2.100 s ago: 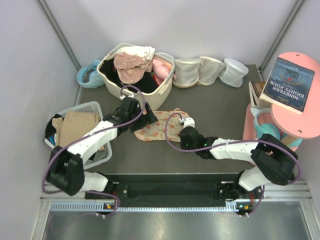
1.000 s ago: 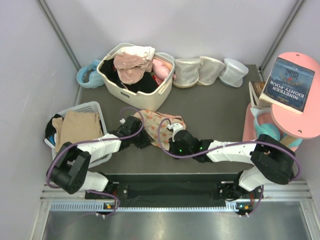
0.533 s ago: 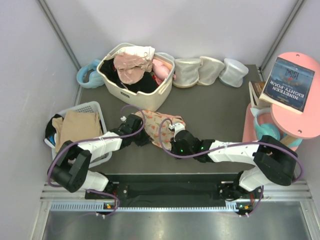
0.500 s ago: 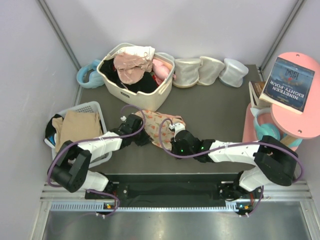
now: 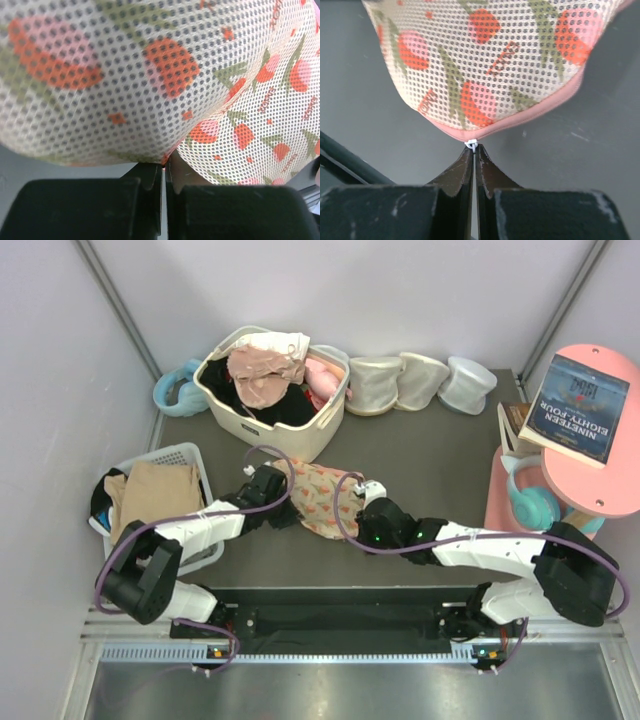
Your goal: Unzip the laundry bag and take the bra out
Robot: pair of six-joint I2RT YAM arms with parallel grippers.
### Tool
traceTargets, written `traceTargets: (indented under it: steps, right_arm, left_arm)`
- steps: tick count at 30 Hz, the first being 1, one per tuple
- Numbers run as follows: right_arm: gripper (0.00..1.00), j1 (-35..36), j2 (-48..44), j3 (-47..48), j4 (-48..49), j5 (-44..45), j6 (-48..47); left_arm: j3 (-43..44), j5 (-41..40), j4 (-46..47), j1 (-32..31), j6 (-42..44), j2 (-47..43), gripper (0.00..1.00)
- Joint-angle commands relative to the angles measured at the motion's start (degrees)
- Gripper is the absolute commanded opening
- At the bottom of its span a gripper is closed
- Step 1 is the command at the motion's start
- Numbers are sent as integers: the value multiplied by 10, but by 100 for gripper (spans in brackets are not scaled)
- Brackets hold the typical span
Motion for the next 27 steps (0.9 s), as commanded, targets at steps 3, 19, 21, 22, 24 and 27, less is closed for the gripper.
traceTargets:
  steps: [3, 19, 21, 22, 24, 27]
  right_arm:
    - [0, -9, -23, 19, -46, -7, -58]
    - [0, 42, 50, 79, 24, -122, -67]
    - [0, 54, 79, 108, 32, -125, -70]
    - [0, 57, 88, 116, 38, -129, -69]
    - [0, 61, 111, 139, 48, -141, -69]
    - [0, 69, 141, 168, 75, -154, -68]
  left_arm:
    - [66, 13, 28, -15, 99, 44, 0]
    - [281, 12, -93, -63, 197, 153, 41]
    - [283, 7, -115, -62, 190, 136, 71]
    - [280, -2, -122, -62, 187, 127, 75]
    - [264, -12, -145, -62, 176, 91, 89]
    - [223, -45, -171, -61, 155, 28, 96]
